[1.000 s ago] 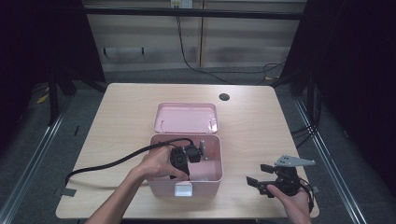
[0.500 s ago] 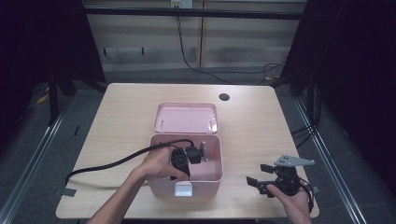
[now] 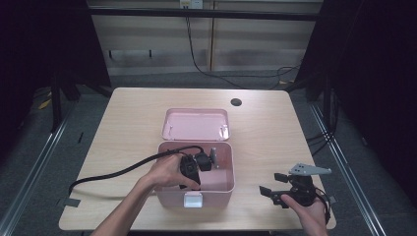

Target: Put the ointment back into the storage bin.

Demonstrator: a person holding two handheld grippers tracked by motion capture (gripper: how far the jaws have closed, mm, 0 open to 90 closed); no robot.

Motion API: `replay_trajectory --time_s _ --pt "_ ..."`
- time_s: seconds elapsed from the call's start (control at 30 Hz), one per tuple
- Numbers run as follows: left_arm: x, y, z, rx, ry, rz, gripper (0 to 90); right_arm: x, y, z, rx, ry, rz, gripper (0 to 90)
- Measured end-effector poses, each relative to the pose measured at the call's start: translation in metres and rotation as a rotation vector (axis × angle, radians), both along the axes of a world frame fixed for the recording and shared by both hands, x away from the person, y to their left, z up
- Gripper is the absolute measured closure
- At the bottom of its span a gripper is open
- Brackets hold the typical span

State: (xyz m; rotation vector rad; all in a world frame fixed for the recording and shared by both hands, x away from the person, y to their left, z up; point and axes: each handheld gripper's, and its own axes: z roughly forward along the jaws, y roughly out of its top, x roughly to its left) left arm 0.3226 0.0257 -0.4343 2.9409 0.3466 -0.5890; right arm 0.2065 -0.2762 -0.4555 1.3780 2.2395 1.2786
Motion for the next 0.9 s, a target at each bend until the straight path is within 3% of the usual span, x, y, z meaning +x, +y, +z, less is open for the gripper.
replay_trajectory --time_s 0.27,0.7,0.9 --pt "0.001 0.003 0.009 -0.058 -0.015 0.02 62.2 0.0 0.0 0.0 0.0 -0.001 0.0 17.5" --pt "0.0 0.013 0.029 -0.118 -0.097 0.06 60.5 0.0 0.0 0.0 0.002 -0.002 0.001 17.5" --pt "-0.003 0.017 0.037 -0.13 -0.139 0.052 58.3 0.0 0.0 0.0 0.002 -0.002 0.001 17.5"
